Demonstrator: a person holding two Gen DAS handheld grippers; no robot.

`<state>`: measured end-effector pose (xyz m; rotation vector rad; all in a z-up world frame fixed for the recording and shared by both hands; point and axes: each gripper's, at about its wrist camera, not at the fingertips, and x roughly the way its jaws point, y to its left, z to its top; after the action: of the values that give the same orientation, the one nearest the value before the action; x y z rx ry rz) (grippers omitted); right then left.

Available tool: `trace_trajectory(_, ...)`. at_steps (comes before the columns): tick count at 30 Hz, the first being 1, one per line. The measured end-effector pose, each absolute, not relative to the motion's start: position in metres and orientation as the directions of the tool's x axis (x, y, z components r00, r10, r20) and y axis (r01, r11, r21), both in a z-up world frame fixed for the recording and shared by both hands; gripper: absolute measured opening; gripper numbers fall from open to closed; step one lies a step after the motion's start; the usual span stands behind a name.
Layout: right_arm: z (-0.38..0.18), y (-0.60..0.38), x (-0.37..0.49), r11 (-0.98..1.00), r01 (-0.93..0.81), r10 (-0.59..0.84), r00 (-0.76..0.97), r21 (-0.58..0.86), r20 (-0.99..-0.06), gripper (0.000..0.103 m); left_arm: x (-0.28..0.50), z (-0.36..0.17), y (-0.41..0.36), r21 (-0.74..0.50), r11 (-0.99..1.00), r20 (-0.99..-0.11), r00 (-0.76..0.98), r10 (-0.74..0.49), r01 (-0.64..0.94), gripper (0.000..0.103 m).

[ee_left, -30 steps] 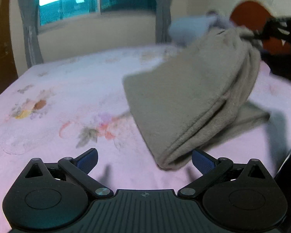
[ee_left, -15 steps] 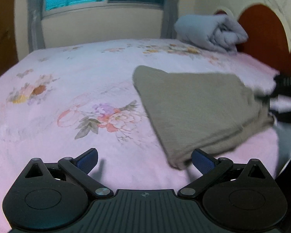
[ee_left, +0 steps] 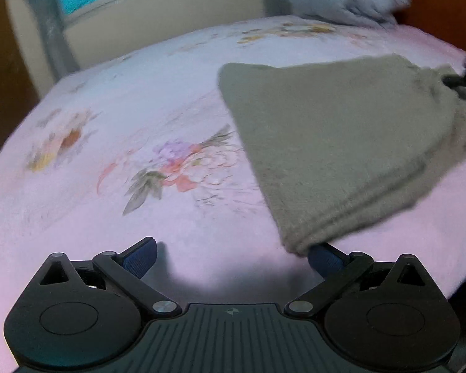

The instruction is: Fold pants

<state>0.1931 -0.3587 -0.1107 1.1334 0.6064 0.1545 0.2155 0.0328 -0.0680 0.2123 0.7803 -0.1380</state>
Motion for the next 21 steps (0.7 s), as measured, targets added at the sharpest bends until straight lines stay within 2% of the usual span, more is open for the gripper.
trace_trajectory(4, -0.097, -0.354, 0.195, 0.484, 0.104, 0.422, 0.842, 0.869, -0.336, 0.022, 0.210, -0.066, 0.045, 0.110, 0.984, -0.685, 0.728, -0.028, 0.142, 0.103)
trace_trajectory(5, -0.097, -0.353, 0.195, 0.526, 0.124, 0.385, 0.848, 0.842, -0.365, 0.021, 0.212, -0.067, 0.045, 0.107, 0.984, -0.693, 0.720, -0.031, 0.145, 0.103)
trace_trajectory(6, -0.105, -0.355, 0.196, 0.561, 0.191, 0.337, 0.836, 0.806, -0.433, 0.021, 0.213, -0.068, 0.046, 0.099, 0.984, -0.699, 0.714, -0.038, 0.149, 0.103)
trace_trajectory(7, -0.122, -0.362, 0.198, 0.528, 0.263, 0.321, 0.819, 0.807, -0.477, 0.020, 0.213, -0.068, 0.047, 0.089, 0.984, -0.704, 0.709, -0.048, 0.156, 0.103)
trace_trajectory(9, -0.145, -0.374, 0.192, 0.439, 0.286, 0.338, 0.826, 0.852, -0.451, 0.018, 0.212, -0.069, 0.050, 0.074, 0.984, -0.709, 0.703, -0.061, 0.160, 0.103)
trace_trajectory(11, -0.134, -0.368, 0.190, 0.497, 0.266, 0.324, 0.826, 0.826, -0.461, 0.021, 0.214, -0.070, 0.055, 0.046, 0.986, -0.715, 0.694, -0.080, 0.161, 0.103)
trace_trajectory(15, -0.136, -0.375, 0.197, 0.461, 0.270, 0.366, 0.810, 0.845, -0.458, 0.026, 0.214, -0.071, 0.061, -0.007, 0.985, -0.721, 0.682, -0.124, 0.172, 0.103)
trace_trajectory(16, -0.132, -0.378, 0.197, 0.462, 0.256, 0.388, 0.802, 0.849, -0.453, 0.031, 0.213, -0.070, 0.063, -0.012, 0.983, -0.727, 0.673, -0.132, 0.181, 0.103)
trace_trajectory(18, -0.110, -0.384, 0.186, 0.551, 0.201, 0.343, 0.830, 0.810, -0.439, 0.041, 0.202, -0.068, 0.073, -0.062, 0.978, -0.722, 0.668, -0.181, 0.198, 0.103)
trace_trajectory(20, -0.090, -0.394, 0.176, 0.619, 0.135, 0.313, 0.861, 0.773, -0.401, 0.087, 0.191, -0.064, 0.092, -0.192, 0.963, -0.678, 0.683, -0.271, 0.191, 0.103)
trace_trajectory(21, -0.085, -0.400, 0.177, 0.638, 0.111, 0.321, 0.861, 0.762, -0.394, 0.091, 0.190, -0.061, 0.101, -0.262, 0.948, -0.643, 0.699, -0.313, 0.183, 0.103)
